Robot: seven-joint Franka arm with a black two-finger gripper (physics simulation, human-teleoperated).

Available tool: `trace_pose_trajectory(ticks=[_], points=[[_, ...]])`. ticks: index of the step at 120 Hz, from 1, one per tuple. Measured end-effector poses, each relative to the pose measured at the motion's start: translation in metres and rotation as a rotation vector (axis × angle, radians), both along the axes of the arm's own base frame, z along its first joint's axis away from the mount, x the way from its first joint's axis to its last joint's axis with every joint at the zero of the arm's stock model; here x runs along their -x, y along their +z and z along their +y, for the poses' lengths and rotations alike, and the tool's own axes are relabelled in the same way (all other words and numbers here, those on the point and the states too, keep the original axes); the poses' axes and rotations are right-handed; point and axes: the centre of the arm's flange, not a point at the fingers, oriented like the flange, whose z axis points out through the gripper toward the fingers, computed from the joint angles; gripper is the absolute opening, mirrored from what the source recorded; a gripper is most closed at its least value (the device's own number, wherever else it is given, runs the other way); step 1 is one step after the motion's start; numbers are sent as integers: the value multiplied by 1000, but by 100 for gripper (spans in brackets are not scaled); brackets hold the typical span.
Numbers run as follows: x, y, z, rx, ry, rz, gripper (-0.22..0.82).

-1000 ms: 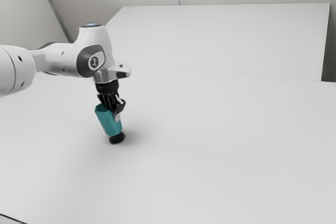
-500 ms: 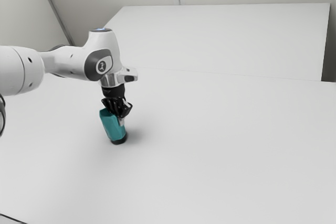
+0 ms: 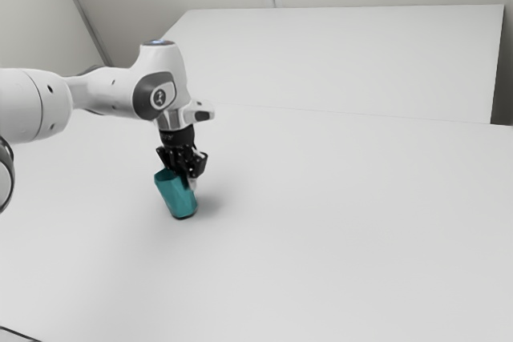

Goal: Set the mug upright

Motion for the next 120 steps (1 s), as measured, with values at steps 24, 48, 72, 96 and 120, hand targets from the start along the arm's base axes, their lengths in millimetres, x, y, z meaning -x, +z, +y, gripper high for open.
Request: trace_pose_trajectory(ticks=[24,48,72,96,120], points=[[-8,15,-2,-5,19,-19,17],[-18,33,-7,-12,25,-54,21],[-23,44,-12,-15,33,-74,23],[-24,53,-22,-29,38,-100,34],[-12,121,-28,-48,40,-218,50]])
